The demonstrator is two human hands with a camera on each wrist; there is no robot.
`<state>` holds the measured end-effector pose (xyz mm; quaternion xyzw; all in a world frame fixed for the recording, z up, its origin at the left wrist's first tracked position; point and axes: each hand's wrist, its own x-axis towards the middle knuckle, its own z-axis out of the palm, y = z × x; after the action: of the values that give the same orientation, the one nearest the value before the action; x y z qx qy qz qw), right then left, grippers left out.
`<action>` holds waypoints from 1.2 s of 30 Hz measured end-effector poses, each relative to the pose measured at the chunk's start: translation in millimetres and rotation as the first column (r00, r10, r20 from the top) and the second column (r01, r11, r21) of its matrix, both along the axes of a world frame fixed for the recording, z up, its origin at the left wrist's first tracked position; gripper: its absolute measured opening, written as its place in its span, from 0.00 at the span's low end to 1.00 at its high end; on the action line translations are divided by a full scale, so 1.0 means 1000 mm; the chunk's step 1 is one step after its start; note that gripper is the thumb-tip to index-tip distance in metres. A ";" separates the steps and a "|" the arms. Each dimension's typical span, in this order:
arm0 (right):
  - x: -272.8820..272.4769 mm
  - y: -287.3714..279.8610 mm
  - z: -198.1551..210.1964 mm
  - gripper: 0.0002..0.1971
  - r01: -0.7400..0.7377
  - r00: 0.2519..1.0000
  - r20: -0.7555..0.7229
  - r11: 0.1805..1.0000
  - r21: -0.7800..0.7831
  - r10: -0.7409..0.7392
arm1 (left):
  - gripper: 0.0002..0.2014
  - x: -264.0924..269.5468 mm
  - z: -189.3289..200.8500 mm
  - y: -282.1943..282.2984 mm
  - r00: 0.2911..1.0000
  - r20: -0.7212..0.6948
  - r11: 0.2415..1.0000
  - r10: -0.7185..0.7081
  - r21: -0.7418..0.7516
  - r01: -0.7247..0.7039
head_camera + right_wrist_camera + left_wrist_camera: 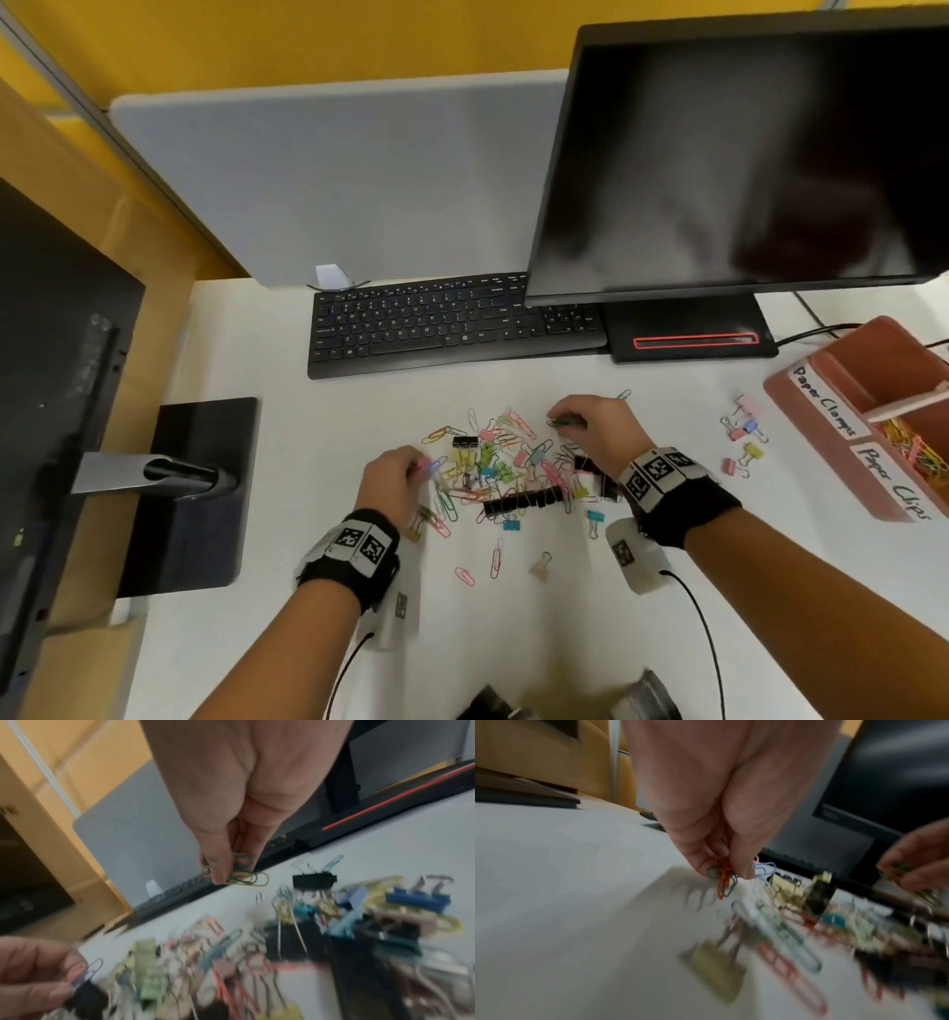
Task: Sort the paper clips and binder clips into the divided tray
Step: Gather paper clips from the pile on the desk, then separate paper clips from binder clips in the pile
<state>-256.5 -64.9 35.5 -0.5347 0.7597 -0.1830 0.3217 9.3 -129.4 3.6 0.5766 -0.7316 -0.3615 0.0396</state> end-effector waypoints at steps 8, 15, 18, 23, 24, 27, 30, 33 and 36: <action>-0.069 0.056 0.071 0.10 0.161 0.987 0.045 0.965 -0.209 -0.155 | 0.04 -0.056 0.101 0.018 0.949 -0.311 0.997 -0.049 -0.068 0.029; -0.168 0.141 0.113 0.10 0.309 0.940 -0.052 0.908 -0.284 -0.336 | 0.02 -0.196 0.162 0.063 0.806 -0.563 0.972 -0.182 0.022 0.235; -0.213 0.178 0.118 0.11 0.401 0.896 -0.085 0.876 -0.269 -0.436 | 0.08 -0.276 0.164 0.090 0.718 -0.661 0.944 -0.216 0.047 0.327; -0.278 0.215 0.103 0.11 0.607 0.782 -0.006 0.764 -0.217 -0.623 | 0.13 -0.406 0.138 0.144 0.691 -0.686 0.909 -0.227 0.106 0.403; -0.287 0.217 0.097 0.11 0.631 0.765 0.013 0.745 -0.218 -0.644 | 0.12 -0.427 0.131 0.154 0.700 -0.678 0.905 -0.225 0.121 0.408; -0.304 0.221 0.082 0.11 0.688 0.722 0.070 0.702 -0.184 -0.688 | 0.06 -0.475 0.112 0.179 0.745 -0.620 0.896 -0.247 0.147 0.419; -0.307 0.222 0.067 0.18 0.626 0.780 0.031 0.777 -0.065 -0.626 | 0.12 -0.494 0.102 0.190 0.801 -0.461 0.871 -0.382 0.110 0.479; -0.305 0.223 0.060 0.22 0.569 0.822 0.016 0.822 0.008 -0.569 | 0.13 -0.487 0.101 0.182 0.778 -0.419 0.839 -0.467 0.067 0.540; -0.294 0.216 0.062 0.15 0.503 0.860 -0.002 0.850 -0.156 -0.510 | 0.11 -0.451 0.108 0.166 0.736 -0.532 0.839 -0.419 0.082 0.537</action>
<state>-550.0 150.7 97.5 -0.3421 0.8644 -0.3063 0.2048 -441.2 36.4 111.4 0.2559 -0.7734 -0.5765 0.0634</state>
